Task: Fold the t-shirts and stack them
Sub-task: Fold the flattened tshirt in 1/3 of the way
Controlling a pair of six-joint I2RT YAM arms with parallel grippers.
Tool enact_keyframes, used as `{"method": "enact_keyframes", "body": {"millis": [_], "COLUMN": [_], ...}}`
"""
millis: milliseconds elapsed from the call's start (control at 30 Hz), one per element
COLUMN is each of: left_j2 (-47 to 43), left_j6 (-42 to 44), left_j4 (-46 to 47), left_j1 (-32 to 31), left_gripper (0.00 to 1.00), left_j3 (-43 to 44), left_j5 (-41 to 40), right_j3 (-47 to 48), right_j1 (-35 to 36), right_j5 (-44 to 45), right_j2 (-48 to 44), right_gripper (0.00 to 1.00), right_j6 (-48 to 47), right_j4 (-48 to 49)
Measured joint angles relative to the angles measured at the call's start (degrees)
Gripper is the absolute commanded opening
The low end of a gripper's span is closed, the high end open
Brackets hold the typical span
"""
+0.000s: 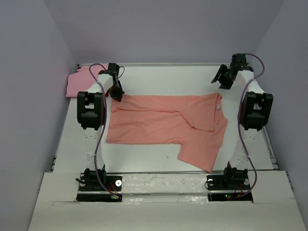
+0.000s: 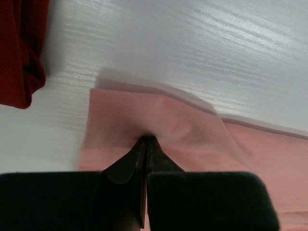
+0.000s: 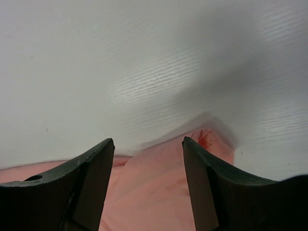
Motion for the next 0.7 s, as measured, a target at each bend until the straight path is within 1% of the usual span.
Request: {"method": "enact_keyframes", "body": {"millis": [167, 433, 700], "left_j2": [-0.02, -0.02, 0.00], "left_j6": [0.02, 0.37, 0.42], "left_j4": [-0.02, -0.39, -0.39], "left_j1": [0.00, 0.04, 0.04], "left_gripper": [0.11, 0.11, 0.11], "left_j3": [0.02, 0.22, 0.22], "left_j5": [0.00, -0.07, -0.04], "right_j3": [-0.07, -0.94, -2.08], "right_j1": [0.00, 0.00, 0.00], "right_j5": [-0.92, -0.76, 1.16], "right_j2": [3.32, 3.37, 3.26], "right_gripper": [0.63, 0.61, 0.60], "right_j6": [1.29, 1.64, 0.70], "right_j4": [-0.55, -0.79, -1.70]}}
